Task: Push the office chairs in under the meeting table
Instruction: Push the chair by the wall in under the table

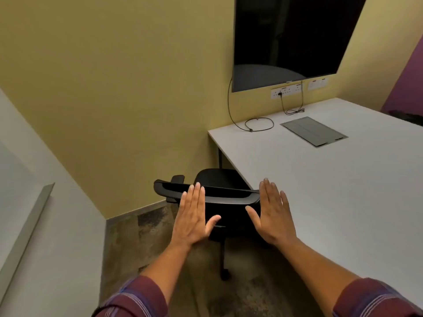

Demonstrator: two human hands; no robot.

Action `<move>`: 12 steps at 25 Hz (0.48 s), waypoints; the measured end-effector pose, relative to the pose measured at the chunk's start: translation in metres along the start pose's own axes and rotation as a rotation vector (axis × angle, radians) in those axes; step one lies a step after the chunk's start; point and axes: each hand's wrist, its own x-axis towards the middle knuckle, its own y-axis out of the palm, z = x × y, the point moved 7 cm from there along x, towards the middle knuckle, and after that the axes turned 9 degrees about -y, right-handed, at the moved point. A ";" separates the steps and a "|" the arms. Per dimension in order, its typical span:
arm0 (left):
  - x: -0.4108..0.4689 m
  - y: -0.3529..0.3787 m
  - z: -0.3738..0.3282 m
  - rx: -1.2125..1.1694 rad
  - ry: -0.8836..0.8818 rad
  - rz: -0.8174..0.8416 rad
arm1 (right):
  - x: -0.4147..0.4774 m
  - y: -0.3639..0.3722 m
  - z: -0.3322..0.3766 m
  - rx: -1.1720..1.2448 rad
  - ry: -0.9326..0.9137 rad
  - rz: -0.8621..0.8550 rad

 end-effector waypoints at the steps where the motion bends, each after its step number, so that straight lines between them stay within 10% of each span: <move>1: 0.008 0.000 0.014 0.013 -0.023 -0.003 | 0.012 0.001 0.005 -0.001 -0.030 -0.008; 12: 0.081 0.022 0.116 -0.023 -0.197 0.362 | 0.111 0.047 0.011 0.034 -0.103 0.371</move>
